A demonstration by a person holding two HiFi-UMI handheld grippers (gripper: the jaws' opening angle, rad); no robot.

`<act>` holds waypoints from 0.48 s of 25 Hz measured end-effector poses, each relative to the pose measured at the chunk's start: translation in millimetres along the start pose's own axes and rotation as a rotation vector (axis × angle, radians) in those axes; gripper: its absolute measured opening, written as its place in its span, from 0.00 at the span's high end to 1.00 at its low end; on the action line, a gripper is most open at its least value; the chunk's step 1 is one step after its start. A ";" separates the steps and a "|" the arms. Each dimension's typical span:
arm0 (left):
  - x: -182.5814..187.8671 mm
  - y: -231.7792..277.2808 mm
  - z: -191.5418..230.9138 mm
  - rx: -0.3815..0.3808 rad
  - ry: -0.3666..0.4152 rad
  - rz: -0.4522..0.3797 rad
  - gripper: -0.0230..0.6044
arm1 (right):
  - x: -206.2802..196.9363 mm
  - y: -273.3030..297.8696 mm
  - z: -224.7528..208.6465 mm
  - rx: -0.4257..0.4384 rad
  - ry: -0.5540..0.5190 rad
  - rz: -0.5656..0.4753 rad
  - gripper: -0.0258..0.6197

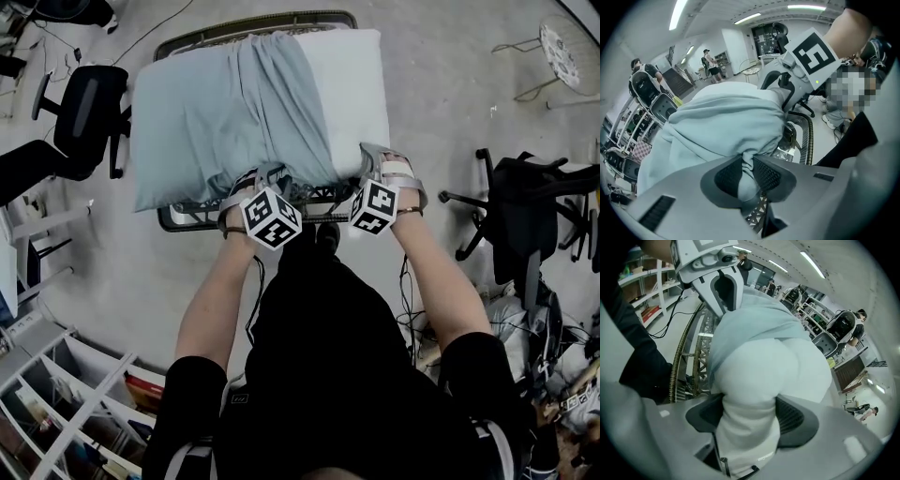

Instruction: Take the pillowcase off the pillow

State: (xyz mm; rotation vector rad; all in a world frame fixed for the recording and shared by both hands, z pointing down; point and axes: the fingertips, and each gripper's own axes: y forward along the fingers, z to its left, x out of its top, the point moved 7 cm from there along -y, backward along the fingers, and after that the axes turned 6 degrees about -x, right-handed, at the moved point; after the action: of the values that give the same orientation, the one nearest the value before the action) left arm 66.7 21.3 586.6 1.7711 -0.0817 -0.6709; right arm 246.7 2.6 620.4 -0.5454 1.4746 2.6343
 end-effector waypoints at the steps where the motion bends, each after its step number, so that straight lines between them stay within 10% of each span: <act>1: -1.2 -3.6 0.2 -0.005 0.001 0.006 0.86 | 0.2 -5.2 -4.2 0.018 -0.005 0.004 0.45; 12: -47.4 -54.3 29.0 0.060 -0.053 0.077 0.93 | 9.8 -59.5 -59.1 0.176 -0.034 -0.002 0.70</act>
State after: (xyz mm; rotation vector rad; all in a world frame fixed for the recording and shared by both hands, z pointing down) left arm -1.8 31.9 551.7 1.7982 -0.2068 -0.6653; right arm 267.4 -16.0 540.6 -0.4823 1.6722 2.4666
